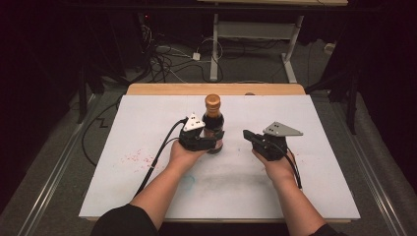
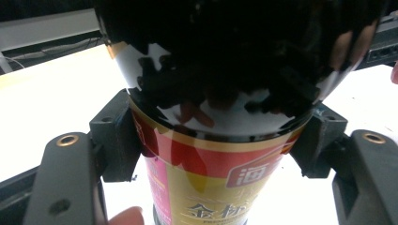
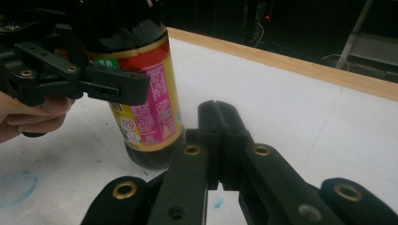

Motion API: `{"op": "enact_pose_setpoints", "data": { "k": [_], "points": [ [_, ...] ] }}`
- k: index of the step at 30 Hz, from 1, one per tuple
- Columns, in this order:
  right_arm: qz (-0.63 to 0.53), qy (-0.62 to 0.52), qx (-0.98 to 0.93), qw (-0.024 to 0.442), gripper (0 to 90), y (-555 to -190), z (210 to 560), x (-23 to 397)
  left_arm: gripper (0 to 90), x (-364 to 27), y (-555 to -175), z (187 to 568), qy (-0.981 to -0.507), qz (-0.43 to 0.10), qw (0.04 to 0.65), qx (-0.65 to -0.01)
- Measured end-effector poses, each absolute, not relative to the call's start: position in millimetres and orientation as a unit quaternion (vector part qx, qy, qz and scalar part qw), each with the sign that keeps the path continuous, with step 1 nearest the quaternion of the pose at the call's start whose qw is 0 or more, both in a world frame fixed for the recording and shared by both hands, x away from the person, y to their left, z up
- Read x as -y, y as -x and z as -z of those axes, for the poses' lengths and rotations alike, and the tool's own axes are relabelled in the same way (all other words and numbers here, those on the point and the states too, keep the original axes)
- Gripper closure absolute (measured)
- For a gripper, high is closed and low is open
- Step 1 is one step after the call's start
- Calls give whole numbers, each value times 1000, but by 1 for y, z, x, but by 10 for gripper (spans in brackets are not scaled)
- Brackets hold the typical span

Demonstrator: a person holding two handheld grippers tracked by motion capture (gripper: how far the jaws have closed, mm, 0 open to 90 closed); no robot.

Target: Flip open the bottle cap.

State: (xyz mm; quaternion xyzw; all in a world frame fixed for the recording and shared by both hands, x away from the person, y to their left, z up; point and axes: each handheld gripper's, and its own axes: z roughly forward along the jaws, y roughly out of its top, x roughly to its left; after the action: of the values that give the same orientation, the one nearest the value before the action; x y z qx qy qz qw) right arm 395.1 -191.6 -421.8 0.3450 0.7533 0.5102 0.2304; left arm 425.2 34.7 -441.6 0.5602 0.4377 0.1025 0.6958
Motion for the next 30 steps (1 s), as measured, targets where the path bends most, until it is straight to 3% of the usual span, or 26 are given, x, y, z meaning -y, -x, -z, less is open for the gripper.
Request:
{"op": "enact_pose_setpoints", "data": {
  "k": [30],
  "points": [
    [-524,-318,-753,239,900,-401,389,169,280,-34,-425,444,-553,-105,703,-435]
  ]
}}
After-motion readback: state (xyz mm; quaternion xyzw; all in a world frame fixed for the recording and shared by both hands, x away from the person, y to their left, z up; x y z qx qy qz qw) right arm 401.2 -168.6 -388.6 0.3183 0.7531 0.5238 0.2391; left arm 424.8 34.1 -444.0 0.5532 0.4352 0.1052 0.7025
